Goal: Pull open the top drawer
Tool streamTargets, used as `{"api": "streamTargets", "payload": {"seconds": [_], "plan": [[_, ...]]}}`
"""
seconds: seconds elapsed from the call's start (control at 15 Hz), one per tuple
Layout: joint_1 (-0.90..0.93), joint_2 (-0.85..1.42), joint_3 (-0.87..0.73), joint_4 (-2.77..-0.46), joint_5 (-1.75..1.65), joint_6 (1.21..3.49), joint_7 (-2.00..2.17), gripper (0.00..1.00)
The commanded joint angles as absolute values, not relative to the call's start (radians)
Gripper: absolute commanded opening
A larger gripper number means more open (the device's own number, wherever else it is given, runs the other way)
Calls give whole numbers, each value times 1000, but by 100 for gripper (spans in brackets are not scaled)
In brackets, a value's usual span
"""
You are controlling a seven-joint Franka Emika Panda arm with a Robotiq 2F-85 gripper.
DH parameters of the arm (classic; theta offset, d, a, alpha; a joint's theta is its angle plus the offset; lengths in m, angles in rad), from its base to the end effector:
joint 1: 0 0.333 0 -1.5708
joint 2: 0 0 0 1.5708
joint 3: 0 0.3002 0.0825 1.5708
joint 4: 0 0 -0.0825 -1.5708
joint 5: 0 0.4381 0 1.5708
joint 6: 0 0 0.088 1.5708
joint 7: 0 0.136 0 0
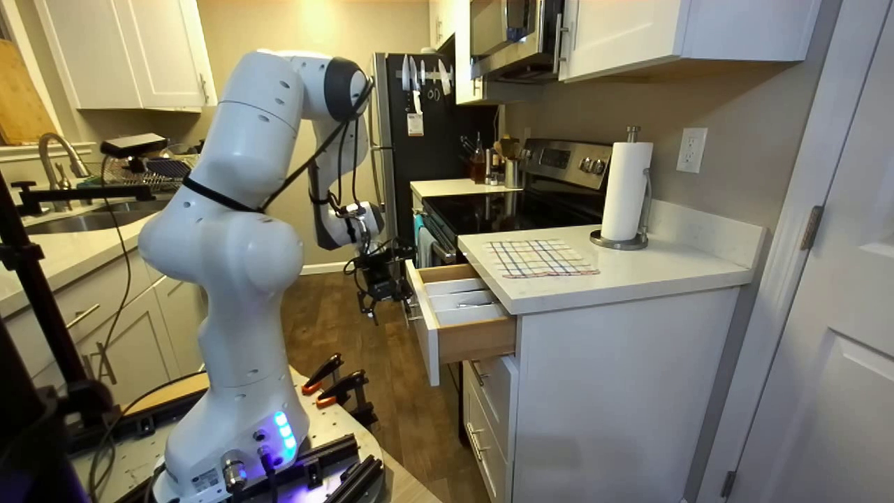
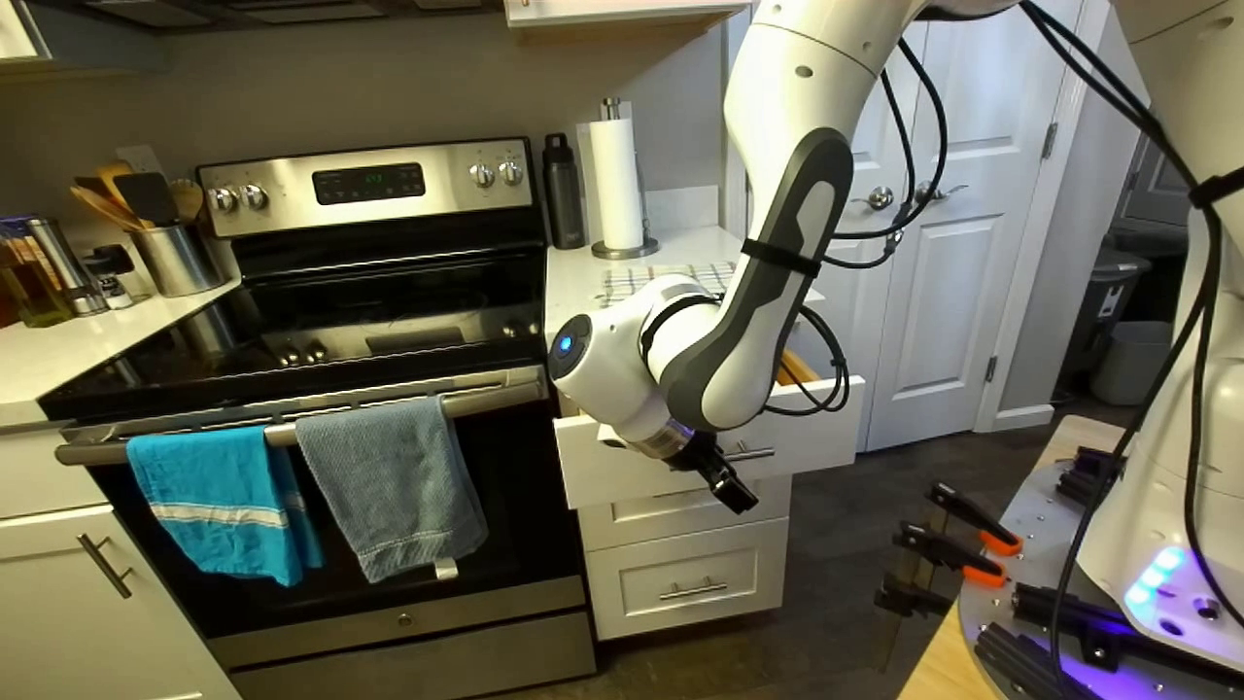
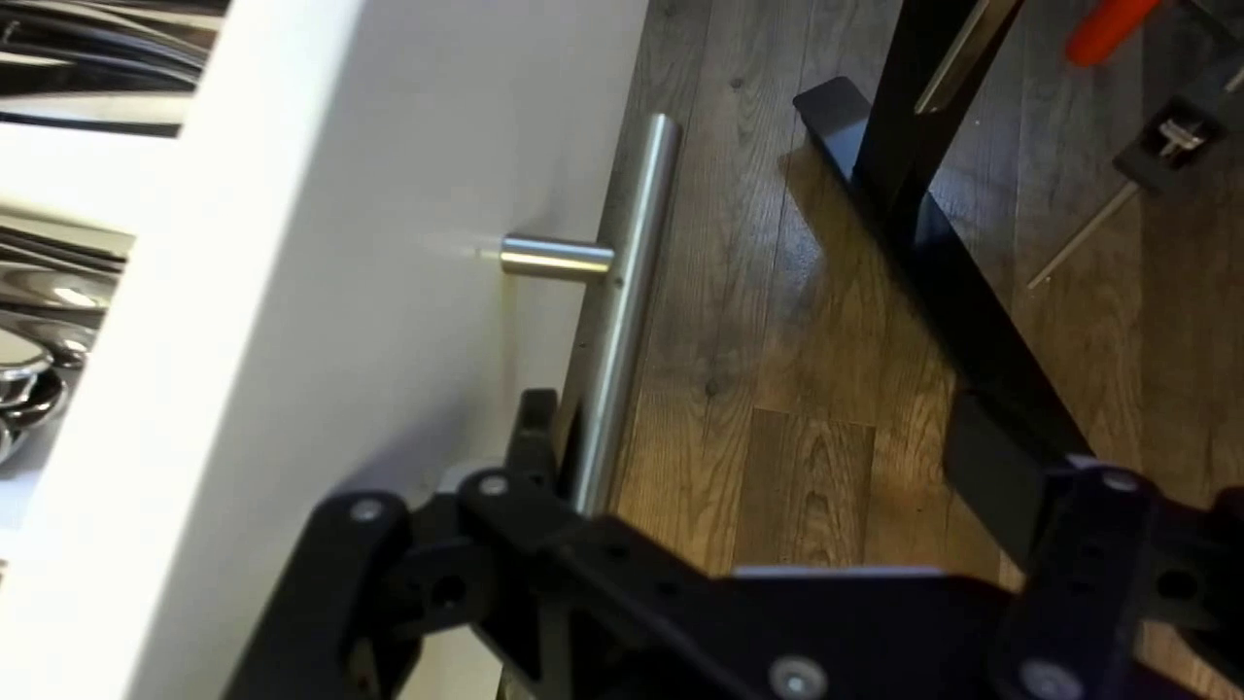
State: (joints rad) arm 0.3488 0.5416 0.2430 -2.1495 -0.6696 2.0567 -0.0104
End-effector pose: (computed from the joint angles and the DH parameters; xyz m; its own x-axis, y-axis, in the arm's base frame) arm 0.4308 0.2541 0.0377 0.4103 0.6969 -0.5882 0.9055 -0.3879 0.1720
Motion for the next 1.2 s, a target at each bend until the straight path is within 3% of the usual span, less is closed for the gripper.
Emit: {"api": "streamTargets", "payload": {"seconds": [0.0, 0.8, 1.13], "plan": [[355, 541, 233, -2146, -664, 2058, -17, 100], [341, 515, 243, -2156, -640, 2085, -28, 100], [394, 441, 201, -2243, -895, 2187, 89, 100]]}}
